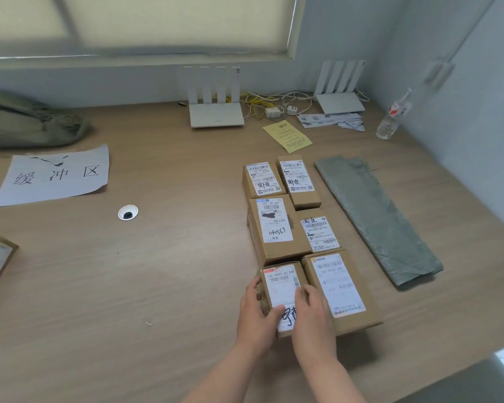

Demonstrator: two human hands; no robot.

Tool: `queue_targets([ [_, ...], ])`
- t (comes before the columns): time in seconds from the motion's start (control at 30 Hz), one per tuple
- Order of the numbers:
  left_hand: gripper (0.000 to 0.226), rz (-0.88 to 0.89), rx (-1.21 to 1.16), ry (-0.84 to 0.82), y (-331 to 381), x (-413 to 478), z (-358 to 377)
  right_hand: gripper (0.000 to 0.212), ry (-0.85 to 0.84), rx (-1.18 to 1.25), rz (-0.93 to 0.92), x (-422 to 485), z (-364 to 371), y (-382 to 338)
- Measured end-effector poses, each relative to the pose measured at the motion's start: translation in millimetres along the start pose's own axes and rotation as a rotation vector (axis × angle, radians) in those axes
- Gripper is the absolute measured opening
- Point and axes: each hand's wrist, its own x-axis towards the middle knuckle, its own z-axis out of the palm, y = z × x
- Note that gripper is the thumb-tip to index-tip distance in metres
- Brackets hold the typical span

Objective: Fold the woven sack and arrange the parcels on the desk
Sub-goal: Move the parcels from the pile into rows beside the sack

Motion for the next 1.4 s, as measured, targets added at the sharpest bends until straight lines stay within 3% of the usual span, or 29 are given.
queue_targets([
  [0.2, 0.077, -0.036, 0.006, -0.003, -5, 7, 5, 0.058, -0.019, 0.107, -0.001, 4, 5, 2],
  [0.33, 0.077, -0.006, 0.162, -0.026, 26, -10, -3, 0.042, 0.026, 0.259, 0.053, 2, -7, -8],
  [0.5, 0.08, 0.041, 0.181, 0.09, 44, -19, -49, 0.045, 0.111, 0.474, -0.095, 4, -17, -45],
  [0.67, 0.059, 0.115, 0.083, 0.2, 61, -40, -124, 0.045, -0.044, 0.796, -0.152, 8, -40, -111],
  [0.83, 0.058, 0.122, 0.017, 0.405, 51, -77, -213, 0.044, -0.211, 0.901, -0.259, -5, -38, -184],
  [1.07, 0.055, 0.09, -0.113, 0.661, 31, -118, -336, 0.046, -0.445, 0.886, -0.402, -48, -12, -290],
  [1.4, 0.055, 0.086, -0.175, 0.778, 3, -127, -481, 0.05, -0.542, 0.797, -0.486, -89, 25, -449],
])
